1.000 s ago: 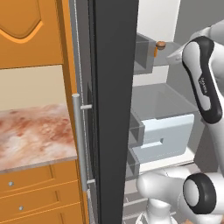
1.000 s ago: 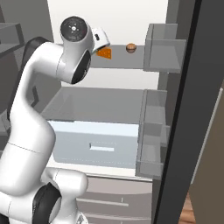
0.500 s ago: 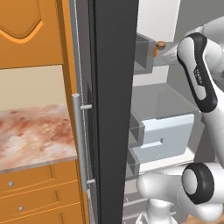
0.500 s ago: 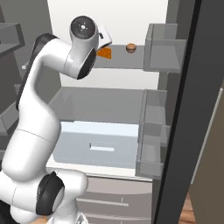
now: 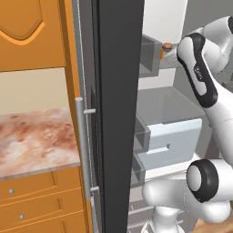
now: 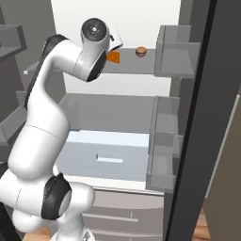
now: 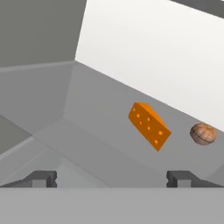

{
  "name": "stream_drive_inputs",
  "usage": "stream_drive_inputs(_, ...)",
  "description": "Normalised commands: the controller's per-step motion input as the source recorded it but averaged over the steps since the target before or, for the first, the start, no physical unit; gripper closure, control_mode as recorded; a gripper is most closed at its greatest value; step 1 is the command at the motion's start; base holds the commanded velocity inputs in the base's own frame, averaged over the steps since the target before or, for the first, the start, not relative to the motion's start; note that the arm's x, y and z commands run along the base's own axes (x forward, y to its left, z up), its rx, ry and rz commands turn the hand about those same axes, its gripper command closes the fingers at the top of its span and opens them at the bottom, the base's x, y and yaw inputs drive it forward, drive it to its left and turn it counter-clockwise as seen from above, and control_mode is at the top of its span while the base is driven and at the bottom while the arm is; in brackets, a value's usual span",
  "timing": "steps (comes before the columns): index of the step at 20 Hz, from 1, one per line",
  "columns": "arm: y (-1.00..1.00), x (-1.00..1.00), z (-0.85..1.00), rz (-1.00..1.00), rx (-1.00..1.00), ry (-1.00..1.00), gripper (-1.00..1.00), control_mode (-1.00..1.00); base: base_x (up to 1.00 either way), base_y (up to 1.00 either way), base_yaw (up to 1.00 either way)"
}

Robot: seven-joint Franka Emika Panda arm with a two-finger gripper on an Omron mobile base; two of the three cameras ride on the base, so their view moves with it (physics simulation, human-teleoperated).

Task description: Pick the cheese from the fridge and the cheese grater from the cabinet and place them next to the salad bowl.

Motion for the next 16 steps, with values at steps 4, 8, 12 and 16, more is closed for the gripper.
stream_drive_inputs(4,0.00,0.34,0.00,0.00,0.00,0.03,-1.00,-1.00,0.00,0.00,0.00)
stream_drive_inputs(8,0.00,0.23,0.00,0.00,0.00,0.07,-1.00,-1.00,0.00,0.00,0.00)
stream_drive_inputs(12,0.00,0.21,-0.16,0.00,0.00,0.00,-1.00,-1.00,0.00,0.00,0.00)
stream_drive_inputs(16,0.02,0.16,-0.42,0.00,-0.01,0.00,-1.00,-1.00,0.00,0.00,0.00)
